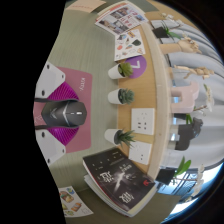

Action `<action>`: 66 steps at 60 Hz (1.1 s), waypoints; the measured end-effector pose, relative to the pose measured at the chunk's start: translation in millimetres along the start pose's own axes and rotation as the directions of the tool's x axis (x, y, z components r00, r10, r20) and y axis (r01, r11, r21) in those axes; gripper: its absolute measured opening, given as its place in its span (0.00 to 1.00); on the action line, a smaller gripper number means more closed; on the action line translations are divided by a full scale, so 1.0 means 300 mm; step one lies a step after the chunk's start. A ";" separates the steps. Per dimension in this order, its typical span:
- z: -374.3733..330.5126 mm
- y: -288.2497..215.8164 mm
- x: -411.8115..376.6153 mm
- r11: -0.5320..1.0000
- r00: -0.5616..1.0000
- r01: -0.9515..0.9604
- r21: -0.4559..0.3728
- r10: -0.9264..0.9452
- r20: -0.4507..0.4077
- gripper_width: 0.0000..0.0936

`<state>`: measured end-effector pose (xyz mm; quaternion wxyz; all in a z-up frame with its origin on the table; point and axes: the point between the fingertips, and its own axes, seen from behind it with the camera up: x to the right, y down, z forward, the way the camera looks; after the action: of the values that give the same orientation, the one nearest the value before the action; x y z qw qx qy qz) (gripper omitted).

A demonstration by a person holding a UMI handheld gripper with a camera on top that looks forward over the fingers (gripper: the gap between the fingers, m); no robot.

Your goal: Arrange mouse

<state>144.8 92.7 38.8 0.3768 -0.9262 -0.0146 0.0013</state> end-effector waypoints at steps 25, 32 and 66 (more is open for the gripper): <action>0.095 0.159 -0.015 0.995 0.998 -0.038 -0.089 0.042 0.046 0.42; 0.094 0.158 -0.018 0.993 0.997 -0.061 -0.096 0.065 0.036 0.54; -0.565 -0.260 -0.143 0.991 0.997 -0.076 0.113 0.076 0.005 0.92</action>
<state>102.3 29.0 214.2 0.4283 -0.9032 0.0209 0.0166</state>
